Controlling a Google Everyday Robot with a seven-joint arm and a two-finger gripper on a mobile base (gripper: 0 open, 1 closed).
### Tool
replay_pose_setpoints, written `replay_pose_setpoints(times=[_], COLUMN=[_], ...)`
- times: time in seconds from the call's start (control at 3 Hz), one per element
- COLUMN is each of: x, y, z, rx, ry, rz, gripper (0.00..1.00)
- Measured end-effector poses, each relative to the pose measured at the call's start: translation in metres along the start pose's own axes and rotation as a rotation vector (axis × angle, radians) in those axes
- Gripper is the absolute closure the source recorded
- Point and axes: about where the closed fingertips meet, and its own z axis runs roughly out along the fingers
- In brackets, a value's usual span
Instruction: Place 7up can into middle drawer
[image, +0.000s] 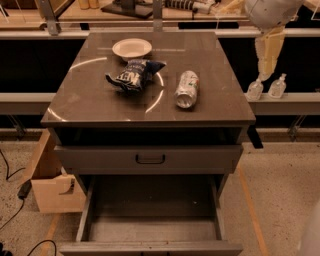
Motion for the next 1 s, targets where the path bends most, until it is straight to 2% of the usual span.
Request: replay_pose_setpoints(times=[0.33,0.67,1.0], x=[-0.005,-0.009,-0.019], y=[-0.004,-0.013,-0.027], z=[0.021,0.044,0.068], rx=[-0.031,-0.037,-0.01], ry=[-0.042,-0.119,-0.198], rz=[-0.117,-0.283,-0.463], gripper=[0.0,0.0,0.0])
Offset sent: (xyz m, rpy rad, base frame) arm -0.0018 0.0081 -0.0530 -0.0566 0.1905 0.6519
